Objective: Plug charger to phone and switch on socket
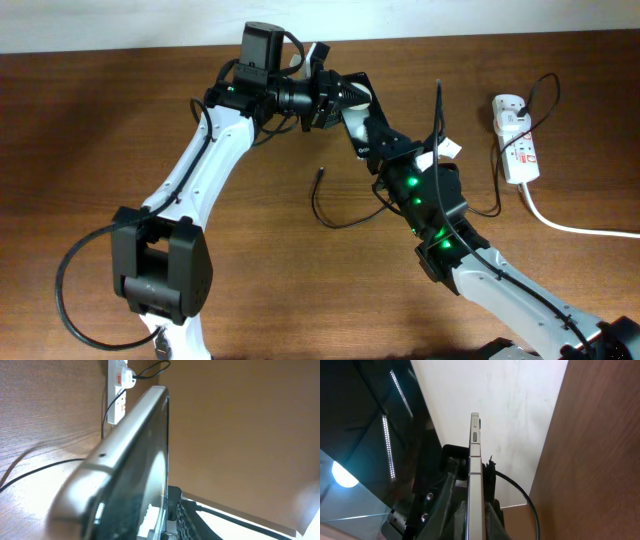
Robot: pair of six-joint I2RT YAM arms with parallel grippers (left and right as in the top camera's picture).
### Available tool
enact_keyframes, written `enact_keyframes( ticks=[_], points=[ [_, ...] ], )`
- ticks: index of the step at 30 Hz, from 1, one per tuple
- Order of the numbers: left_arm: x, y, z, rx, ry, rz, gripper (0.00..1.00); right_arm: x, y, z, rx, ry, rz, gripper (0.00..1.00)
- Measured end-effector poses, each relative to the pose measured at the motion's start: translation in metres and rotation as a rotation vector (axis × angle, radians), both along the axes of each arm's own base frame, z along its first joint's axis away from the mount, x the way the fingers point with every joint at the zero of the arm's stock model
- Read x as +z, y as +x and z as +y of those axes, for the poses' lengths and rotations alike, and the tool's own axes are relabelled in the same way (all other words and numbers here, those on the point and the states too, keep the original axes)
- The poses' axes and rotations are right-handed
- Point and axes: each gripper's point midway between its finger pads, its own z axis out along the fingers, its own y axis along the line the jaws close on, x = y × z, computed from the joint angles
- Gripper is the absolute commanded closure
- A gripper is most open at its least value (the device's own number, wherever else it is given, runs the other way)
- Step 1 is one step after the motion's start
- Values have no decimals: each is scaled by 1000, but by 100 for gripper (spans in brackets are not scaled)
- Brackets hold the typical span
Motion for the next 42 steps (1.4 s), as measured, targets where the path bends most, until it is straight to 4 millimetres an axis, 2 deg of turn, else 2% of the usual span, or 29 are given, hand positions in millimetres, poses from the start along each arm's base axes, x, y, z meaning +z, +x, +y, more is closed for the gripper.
enact_keyframes(
  ticks=[9, 13, 18, 21, 25, 30, 33, 39, 42],
  points=[
    [-1, 1, 1, 10, 7, 4, 80, 1, 0, 0, -6, 4, -4, 96],
    [-2, 2, 1, 17, 11, 7, 89, 2, 0, 0, -11, 14, -2, 96],
    [-1, 3, 0, 16, 6, 5, 89, 3, 0, 0, -14, 60, 13, 96],
    [-1, 3, 0, 20, 5, 17, 95, 3, 0, 0, -15, 66, 15, 96],
    [-1, 3, 1, 32, 6, 46, 100, 3, 1, -1, -17, 64, 15, 84],
    [-4, 4, 1, 59, 17, 93, 100, 3, 0, 0, -14, 19, -3, 77],
    [-6, 7, 2, 81, 29, 96, 100, 3, -2, 5, 7, 8, -6, 64],
    [-8, 10, 3, 100, 42, 95, 100, 2, -3, 7, 15, 4, -3, 59],
    [-16, 16, 7, 137, 86, 74, 100, -11, -3, 7, 15, -24, 40, 57]
  ],
)
